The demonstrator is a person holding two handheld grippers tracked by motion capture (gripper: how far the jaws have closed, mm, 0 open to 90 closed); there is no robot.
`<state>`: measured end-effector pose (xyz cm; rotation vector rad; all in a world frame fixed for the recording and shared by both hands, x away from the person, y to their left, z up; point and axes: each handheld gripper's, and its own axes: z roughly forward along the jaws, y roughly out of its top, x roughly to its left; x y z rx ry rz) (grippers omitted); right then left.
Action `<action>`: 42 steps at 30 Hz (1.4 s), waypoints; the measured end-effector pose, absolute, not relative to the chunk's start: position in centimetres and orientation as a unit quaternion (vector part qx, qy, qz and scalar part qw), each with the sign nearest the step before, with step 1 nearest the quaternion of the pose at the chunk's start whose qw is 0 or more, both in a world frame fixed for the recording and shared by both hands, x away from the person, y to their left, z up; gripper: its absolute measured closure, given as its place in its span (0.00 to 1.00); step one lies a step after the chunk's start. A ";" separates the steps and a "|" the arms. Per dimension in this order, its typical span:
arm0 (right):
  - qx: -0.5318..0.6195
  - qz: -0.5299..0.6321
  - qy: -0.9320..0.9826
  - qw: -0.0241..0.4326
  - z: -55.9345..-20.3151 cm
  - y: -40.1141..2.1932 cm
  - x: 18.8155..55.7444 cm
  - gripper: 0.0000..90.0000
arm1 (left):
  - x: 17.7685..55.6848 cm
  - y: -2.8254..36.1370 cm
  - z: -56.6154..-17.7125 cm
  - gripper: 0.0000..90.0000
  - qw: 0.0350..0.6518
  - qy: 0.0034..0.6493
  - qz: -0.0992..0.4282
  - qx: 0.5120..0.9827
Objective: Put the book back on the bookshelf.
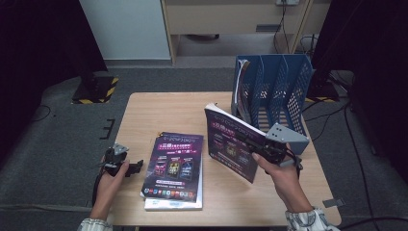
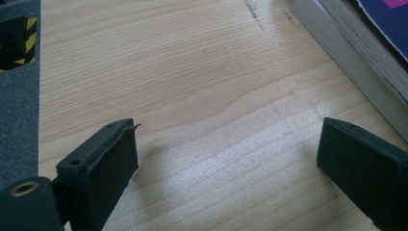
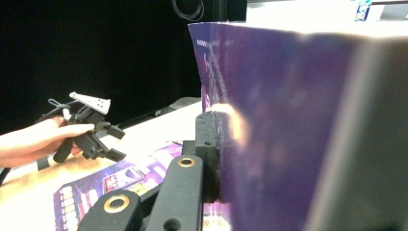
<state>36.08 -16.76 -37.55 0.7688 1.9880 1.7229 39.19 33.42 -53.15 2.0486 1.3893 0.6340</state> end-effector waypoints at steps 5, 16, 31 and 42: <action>0.278 0.616 0.709 0.201 -37.5 -17.5 35.8 0.92 | 39.2 33.4 -53.2 0.07 0.291 0.521 0.237 0.767; 0.285 0.614 0.707 0.205 -37.4 -19.4 34.9 0.92 | 39.2 33.4 -53.2 0.07 0.292 0.521 0.238 0.767; 0.293 0.622 0.696 0.208 -35.4 -21.6 33.2 0.92 | 39.2 33.5 -53.3 0.07 0.295 0.524 0.235 0.764; 0.296 0.628 0.687 0.215 -32.2 -22.7 33.4 0.92 | 39.2 33.6 -53.4 0.06 0.297 0.525 0.233 0.763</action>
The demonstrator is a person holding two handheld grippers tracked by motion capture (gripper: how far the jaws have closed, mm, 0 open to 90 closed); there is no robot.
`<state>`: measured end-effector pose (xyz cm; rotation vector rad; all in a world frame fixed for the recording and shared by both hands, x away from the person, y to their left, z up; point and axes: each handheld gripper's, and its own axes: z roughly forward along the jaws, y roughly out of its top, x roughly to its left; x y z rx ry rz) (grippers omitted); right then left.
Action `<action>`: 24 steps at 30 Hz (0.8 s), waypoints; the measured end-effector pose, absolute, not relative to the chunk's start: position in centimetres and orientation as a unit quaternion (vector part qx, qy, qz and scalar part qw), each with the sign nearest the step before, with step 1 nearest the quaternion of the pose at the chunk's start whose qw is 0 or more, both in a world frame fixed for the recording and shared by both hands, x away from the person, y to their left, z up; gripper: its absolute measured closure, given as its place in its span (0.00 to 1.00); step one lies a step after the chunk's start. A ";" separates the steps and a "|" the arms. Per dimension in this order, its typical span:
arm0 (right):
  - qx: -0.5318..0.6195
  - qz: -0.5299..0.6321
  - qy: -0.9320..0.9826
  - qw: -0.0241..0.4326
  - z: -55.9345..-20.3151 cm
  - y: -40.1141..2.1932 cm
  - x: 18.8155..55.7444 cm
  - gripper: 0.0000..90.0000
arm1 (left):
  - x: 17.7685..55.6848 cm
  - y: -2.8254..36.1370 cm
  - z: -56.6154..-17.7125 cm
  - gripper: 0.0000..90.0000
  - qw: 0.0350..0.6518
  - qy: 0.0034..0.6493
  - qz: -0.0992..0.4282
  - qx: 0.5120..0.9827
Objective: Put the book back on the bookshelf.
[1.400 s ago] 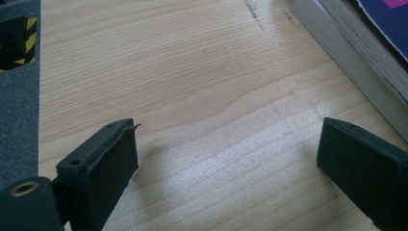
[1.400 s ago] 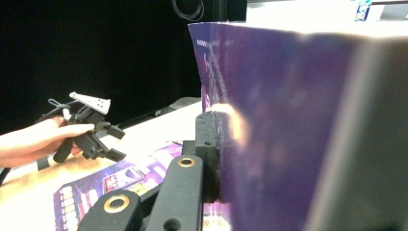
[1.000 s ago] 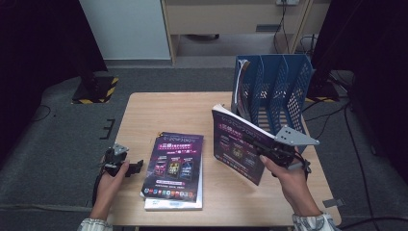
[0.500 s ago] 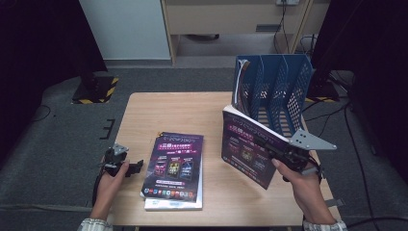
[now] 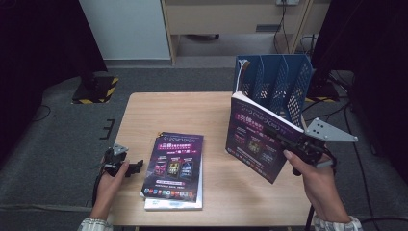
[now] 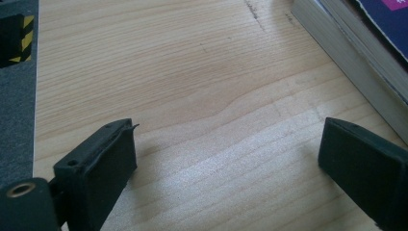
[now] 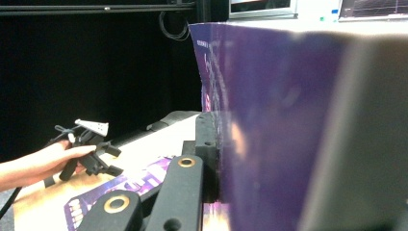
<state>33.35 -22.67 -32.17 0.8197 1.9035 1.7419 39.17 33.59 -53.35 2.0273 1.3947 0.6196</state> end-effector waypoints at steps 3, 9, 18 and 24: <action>0.301 0.629 0.683 0.219 -31.6 -23.1 33.5 0.92 | 39.2 33.6 -53.4 0.06 0.298 0.524 0.233 0.763; 0.307 0.626 0.680 0.226 -30.9 -23.9 33.6 0.92 | 39.2 33.5 -53.4 0.06 0.299 0.524 0.234 0.762; 0.326 0.618 0.675 0.238 -30.5 -25.3 34.0 0.92 | 39.2 33.5 -53.4 0.06 0.301 0.524 0.232 0.762; 0.344 0.614 0.663 0.254 -30.1 -26.3 34.2 0.92 | 39.2 33.5 -53.4 0.06 0.302 0.524 0.232 0.762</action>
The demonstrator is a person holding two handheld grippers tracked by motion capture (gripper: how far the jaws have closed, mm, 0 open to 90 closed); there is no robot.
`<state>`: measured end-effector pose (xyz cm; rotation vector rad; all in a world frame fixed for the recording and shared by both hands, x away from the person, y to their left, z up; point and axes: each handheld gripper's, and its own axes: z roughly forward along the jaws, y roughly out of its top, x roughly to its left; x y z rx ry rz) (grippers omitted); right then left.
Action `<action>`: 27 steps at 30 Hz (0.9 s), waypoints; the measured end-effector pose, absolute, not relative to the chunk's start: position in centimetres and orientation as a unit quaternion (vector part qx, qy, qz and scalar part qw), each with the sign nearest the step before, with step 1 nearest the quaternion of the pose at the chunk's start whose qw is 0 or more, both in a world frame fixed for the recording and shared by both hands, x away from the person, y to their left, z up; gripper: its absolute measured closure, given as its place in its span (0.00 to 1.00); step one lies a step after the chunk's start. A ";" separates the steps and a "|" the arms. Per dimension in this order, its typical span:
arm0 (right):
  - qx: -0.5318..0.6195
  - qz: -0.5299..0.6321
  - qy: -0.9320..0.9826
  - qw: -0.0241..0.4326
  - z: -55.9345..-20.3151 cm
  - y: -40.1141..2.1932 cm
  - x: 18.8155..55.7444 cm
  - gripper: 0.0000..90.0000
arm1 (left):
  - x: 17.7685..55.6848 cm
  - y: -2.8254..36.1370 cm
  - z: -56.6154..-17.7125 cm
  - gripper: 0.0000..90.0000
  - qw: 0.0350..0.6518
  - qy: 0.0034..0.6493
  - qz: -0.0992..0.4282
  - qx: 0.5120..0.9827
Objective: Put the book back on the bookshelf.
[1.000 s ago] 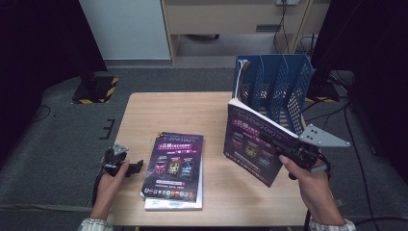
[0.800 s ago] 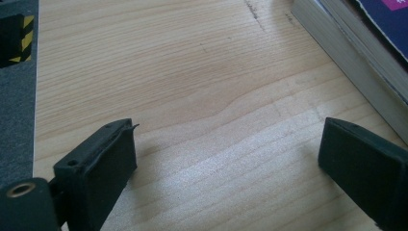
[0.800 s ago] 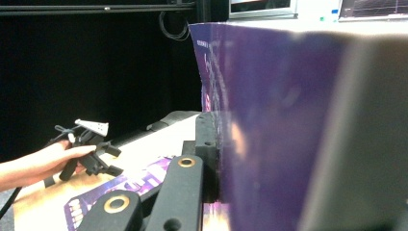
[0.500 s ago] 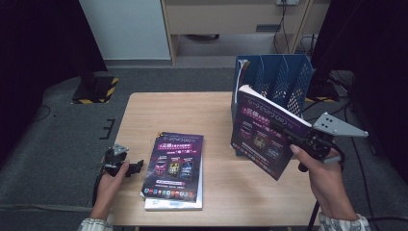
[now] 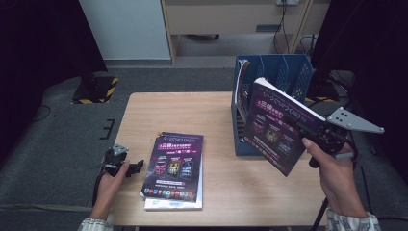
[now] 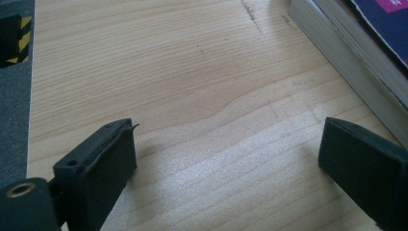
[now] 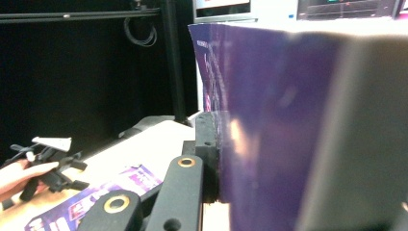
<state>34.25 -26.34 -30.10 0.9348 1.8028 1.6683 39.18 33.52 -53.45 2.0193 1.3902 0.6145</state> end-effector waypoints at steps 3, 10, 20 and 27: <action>0.350 0.611 0.660 0.263 -29.9 -26.9 34.4 0.92 | 39.2 33.5 -53.5 0.06 0.302 0.525 0.232 0.761; 0.361 0.598 0.656 0.284 -29.7 -27.7 34.6 0.92 | 39.2 33.5 -53.5 0.06 0.303 0.525 0.232 0.761; 0.386 0.578 0.647 0.314 -29.3 -28.3 36.2 0.92 | 39.2 33.5 -53.5 0.06 0.306 0.524 0.231 0.761; 0.407 0.567 0.636 0.330 -29.1 -28.2 38.0 0.92 | 39.2 33.4 -53.5 0.06 0.307 0.524 0.230 0.761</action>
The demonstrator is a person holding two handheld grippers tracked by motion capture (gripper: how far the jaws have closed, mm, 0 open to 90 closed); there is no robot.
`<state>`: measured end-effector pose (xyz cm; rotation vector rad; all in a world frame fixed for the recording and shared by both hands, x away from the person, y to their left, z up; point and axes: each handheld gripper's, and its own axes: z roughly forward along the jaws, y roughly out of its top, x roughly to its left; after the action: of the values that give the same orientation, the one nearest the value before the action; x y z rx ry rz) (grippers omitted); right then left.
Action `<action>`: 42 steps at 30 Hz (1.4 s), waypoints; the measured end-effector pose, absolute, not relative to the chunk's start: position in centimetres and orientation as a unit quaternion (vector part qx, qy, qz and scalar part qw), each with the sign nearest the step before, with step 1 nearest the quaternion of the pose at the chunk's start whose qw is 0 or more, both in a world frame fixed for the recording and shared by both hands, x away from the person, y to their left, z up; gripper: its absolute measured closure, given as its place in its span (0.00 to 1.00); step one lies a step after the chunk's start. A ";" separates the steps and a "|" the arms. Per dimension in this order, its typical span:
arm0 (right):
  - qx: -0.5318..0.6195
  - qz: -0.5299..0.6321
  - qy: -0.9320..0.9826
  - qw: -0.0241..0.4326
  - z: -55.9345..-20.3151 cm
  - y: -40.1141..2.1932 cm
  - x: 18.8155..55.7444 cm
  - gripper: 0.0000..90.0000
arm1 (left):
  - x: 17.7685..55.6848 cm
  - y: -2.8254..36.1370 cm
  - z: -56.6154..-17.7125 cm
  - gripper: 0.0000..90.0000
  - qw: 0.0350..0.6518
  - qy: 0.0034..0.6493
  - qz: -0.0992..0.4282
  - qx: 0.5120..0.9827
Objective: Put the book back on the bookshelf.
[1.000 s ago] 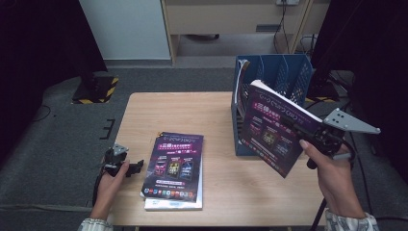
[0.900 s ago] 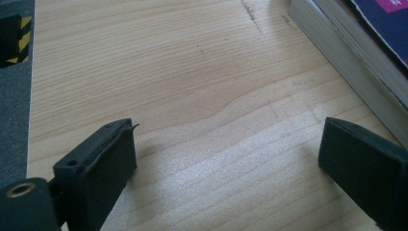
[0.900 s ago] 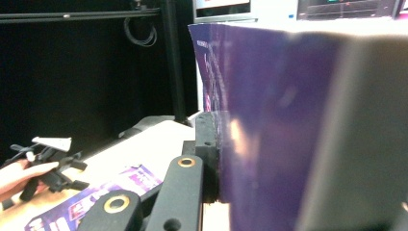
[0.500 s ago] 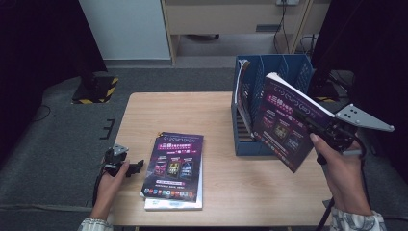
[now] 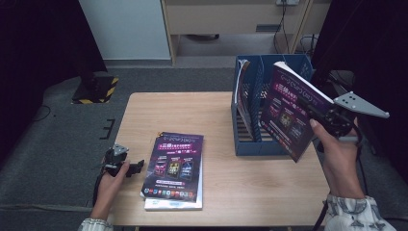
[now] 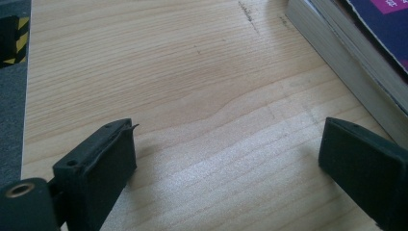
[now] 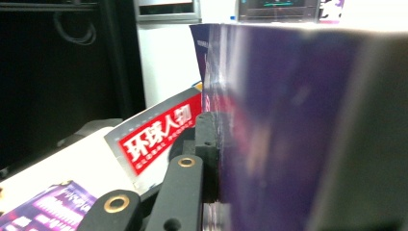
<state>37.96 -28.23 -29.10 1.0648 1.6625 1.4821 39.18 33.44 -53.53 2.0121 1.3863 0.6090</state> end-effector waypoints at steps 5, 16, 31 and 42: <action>0.421 0.549 0.634 0.347 -28.9 -27.9 39.5 0.92 | 39.2 33.5 -53.6 0.06 0.308 0.524 0.230 0.760; 0.449 0.525 0.624 0.365 -28.5 -26.7 43.1 0.92 | 39.2 33.5 -53.6 0.05 0.310 0.527 0.227 0.758; 0.465 0.522 0.604 0.384 -29.6 -25.4 46.8 0.92 | 39.2 33.5 -53.6 0.05 0.310 0.526 0.226 0.759; 0.472 0.526 0.595 0.384 -30.7 -24.6 48.6 0.92 | 39.3 33.5 -53.6 0.05 0.310 0.527 0.224 0.759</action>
<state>48.56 -24.65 -30.68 1.2033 1.5154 1.3403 39.26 33.53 -53.61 2.0038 1.3922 0.5919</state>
